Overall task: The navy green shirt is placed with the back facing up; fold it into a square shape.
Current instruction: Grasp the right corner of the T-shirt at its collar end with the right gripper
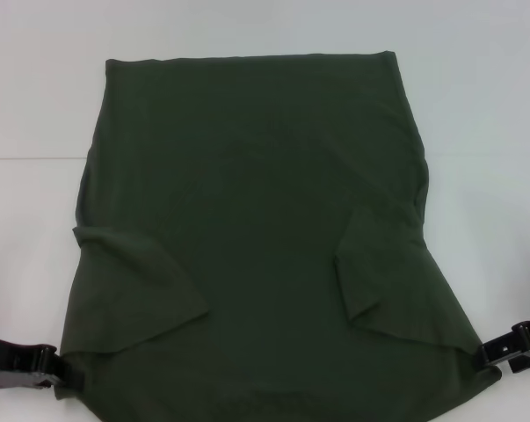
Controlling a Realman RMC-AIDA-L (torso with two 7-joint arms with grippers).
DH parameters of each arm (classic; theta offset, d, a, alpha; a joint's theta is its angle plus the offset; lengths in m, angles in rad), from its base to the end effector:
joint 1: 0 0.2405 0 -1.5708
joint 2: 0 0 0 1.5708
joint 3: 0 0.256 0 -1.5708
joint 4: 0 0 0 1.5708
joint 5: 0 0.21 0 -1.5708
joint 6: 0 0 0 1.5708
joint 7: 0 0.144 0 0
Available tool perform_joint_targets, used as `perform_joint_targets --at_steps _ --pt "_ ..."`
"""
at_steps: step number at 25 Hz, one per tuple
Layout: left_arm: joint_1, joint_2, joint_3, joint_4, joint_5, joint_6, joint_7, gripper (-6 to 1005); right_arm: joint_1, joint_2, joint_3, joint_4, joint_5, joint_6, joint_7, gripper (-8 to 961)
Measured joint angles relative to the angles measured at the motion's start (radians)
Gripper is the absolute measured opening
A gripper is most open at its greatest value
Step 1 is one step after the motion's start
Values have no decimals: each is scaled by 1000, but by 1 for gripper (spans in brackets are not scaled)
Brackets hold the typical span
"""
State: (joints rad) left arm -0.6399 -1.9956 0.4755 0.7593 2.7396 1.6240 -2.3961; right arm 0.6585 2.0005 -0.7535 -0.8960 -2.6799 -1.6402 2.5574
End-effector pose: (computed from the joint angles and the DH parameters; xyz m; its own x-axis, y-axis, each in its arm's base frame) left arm -0.3235 0.3278 0.0486 0.1490 0.9812 0.1230 0.9769 -0.1268 -0.1720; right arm 0.2896 0.3487 0.0504 0.2216 -0.9745 -0.0344 -0.9338 -0.2019 -0.2954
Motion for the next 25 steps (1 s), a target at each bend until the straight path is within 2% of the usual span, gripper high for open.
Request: perform_joint_targets --at_steps 5,13,20,25 --pt "3 -1 0 0 0 0 1 53 0 11 -7 0 0 11 -6 802" --pt "6 -2 0 0 0 0 3 53 -4 11 -7 0 -9 28 -10 801" --pt "6 -2 0 0 0 -1 8 52 3 29 -7 1 -51 51 -10 802" --pt "5 -2 0 0 0 -1 10 52 6 32 -7 2 -52 54 -11 802"
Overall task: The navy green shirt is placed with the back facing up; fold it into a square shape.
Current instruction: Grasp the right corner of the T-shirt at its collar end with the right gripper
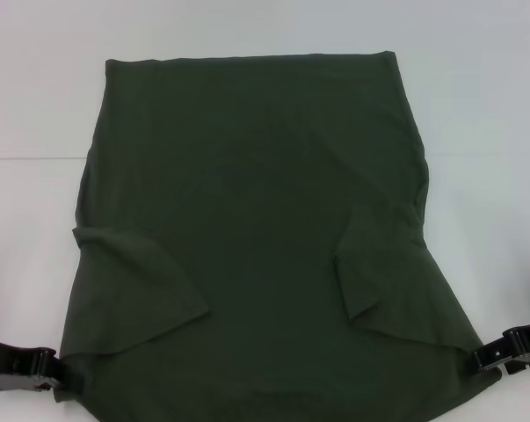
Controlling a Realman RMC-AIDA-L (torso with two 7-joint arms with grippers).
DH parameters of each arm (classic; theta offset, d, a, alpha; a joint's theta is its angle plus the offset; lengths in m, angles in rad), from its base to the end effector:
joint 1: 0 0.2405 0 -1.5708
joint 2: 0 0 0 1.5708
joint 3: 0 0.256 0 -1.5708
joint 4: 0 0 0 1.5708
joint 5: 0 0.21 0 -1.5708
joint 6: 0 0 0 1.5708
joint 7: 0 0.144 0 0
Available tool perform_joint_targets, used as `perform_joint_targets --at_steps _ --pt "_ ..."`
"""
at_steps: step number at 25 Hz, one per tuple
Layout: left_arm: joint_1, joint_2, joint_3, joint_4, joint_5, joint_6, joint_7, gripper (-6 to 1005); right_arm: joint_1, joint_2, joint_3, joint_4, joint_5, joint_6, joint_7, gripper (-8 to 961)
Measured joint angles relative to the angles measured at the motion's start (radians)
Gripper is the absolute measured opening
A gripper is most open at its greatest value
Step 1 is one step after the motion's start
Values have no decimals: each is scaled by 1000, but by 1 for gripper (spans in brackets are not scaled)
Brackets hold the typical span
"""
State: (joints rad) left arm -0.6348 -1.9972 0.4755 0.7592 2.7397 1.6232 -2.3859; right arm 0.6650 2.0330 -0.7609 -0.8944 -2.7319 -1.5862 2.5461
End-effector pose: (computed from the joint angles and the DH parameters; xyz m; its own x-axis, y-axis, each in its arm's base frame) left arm -0.3250 0.3261 0.0479 0.1538 0.9807 0.1209 0.9762 -0.1318 -0.1724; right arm 0.2914 0.3508 0.0385 0.2426 -0.9698 -0.0262 -0.9148 -0.2196 -0.3391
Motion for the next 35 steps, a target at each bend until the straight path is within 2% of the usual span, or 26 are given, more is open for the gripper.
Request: perform_joint_targets --at_steps 30,35 --pt "-2 -2 0 0 0 3 3 52 8 32 -28 0 23 13 -27 802" --pt "-3 -2 0 0 0 3 4 52 11 29 -28 11 72 8 -38 802"
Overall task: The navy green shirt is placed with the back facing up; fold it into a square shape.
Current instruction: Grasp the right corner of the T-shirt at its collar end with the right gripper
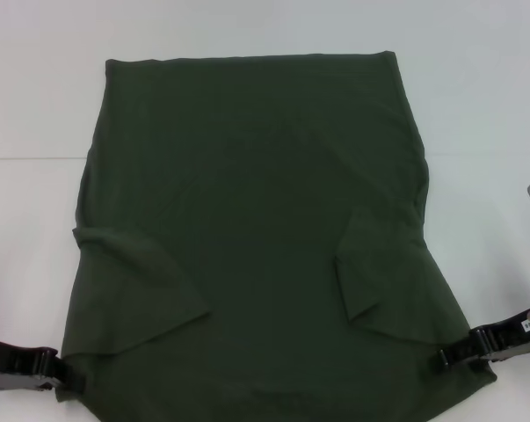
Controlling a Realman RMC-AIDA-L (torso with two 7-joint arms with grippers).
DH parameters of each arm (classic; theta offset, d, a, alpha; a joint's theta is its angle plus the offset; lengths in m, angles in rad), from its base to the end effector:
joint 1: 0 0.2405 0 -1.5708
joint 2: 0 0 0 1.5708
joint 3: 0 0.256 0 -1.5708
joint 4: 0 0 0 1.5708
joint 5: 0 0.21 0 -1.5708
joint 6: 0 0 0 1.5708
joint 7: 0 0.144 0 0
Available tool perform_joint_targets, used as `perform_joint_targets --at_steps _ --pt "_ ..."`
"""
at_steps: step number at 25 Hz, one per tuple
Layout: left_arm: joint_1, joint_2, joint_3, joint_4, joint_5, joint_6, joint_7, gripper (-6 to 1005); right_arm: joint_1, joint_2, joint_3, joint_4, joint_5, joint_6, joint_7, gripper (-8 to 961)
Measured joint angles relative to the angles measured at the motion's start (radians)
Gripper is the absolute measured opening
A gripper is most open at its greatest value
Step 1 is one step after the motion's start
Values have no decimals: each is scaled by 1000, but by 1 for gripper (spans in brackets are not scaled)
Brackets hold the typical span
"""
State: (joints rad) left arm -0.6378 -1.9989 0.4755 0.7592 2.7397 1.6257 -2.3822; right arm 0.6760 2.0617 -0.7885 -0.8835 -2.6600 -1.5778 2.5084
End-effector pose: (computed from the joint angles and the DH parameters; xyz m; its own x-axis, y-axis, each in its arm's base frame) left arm -0.3235 0.3266 0.0470 0.1599 0.9801 0.1177 0.9757 -0.1388 -0.1697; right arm 0.2735 0.3529 0.0192 0.3077 -0.9513 -0.0208 -0.9186 -0.2913 -0.2669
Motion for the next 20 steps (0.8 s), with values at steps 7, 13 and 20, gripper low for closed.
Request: perform_joint_targets --at_steps 7,13,20 --pt "-2 2 0 0 0 0 0 53 -4 -29 0 -10 -3 -12 1 802" --pt "-5 3 0 0 0 -2 0 53 -10 -42 0 -11 -26 -9 -5 802" --pt "-8 5 0 0 0 -4 -1 53 -7 -28 0 -12 -59 0 -11 802"
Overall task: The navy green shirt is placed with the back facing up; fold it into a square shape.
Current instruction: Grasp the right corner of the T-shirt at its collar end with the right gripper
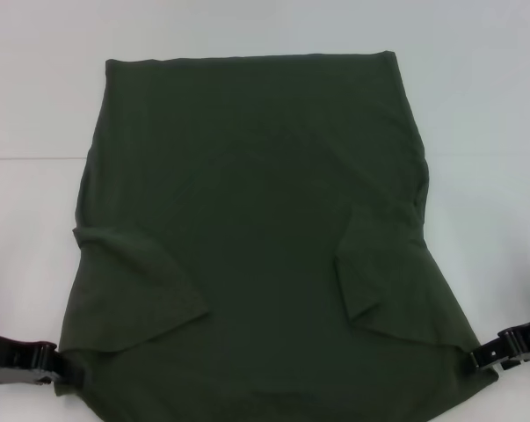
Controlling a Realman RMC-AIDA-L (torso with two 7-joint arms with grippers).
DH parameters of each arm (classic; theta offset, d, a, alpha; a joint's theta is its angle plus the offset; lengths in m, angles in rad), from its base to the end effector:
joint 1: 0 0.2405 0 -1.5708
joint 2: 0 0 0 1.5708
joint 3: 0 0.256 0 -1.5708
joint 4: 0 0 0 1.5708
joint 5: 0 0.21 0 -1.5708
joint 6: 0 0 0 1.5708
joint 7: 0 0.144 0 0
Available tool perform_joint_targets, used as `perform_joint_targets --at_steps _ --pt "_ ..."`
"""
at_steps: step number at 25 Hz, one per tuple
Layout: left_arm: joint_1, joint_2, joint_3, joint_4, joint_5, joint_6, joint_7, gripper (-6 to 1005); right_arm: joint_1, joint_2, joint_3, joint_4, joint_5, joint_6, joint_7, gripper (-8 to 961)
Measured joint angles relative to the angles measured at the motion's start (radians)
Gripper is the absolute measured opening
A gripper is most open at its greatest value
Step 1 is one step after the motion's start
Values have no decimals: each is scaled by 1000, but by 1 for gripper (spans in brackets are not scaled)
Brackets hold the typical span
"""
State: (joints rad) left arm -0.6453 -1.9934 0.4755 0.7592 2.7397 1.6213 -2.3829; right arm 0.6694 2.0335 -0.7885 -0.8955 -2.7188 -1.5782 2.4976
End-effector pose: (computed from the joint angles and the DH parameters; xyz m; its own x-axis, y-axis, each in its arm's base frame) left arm -0.3222 0.3301 0.0496 0.1676 0.9781 0.1235 0.9735 -0.1444 -0.1773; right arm 0.2871 0.3535 0.0358 0.3081 -0.9514 -0.0005 -0.8937 -0.2892 -0.3431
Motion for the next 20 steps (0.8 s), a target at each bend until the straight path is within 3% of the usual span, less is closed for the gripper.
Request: perform_joint_targets --at_steps 20 --pt "-7 1 0 0 0 1 -2 53 -3 11 0 0 -1 1 -14 801"
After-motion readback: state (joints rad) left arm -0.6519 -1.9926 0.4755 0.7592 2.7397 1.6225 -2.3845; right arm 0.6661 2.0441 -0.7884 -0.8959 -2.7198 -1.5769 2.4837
